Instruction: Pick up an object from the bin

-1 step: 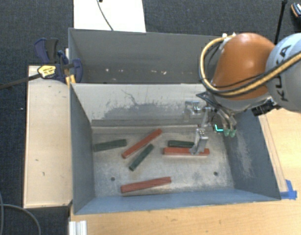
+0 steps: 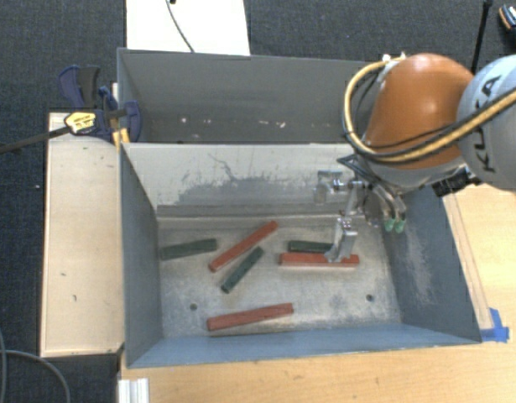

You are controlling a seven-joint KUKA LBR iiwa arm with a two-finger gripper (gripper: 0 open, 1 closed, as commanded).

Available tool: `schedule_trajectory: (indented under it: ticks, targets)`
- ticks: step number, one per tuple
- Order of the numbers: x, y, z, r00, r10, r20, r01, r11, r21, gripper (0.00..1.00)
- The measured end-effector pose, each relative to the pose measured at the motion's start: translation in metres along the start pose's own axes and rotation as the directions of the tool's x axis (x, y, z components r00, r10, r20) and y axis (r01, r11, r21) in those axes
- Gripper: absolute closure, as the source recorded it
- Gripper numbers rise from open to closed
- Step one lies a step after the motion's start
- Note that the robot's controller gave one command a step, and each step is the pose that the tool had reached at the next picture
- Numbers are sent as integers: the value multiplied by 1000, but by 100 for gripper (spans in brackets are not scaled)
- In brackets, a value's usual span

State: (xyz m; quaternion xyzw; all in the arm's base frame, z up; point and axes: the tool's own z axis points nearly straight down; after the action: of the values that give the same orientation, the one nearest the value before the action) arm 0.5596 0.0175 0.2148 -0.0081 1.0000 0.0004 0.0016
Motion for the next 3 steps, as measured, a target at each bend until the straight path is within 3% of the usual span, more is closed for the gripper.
schedule_trajectory:
  ticks: [1,2,3]
  targets:
    - [-7,-22,74,996,92,4,-92,996,0,0]
    - [-7,-32,100,993,120,-5,-120,993,1,0]
    - [-16,-46,70,984,178,4,-178,984,0,0]
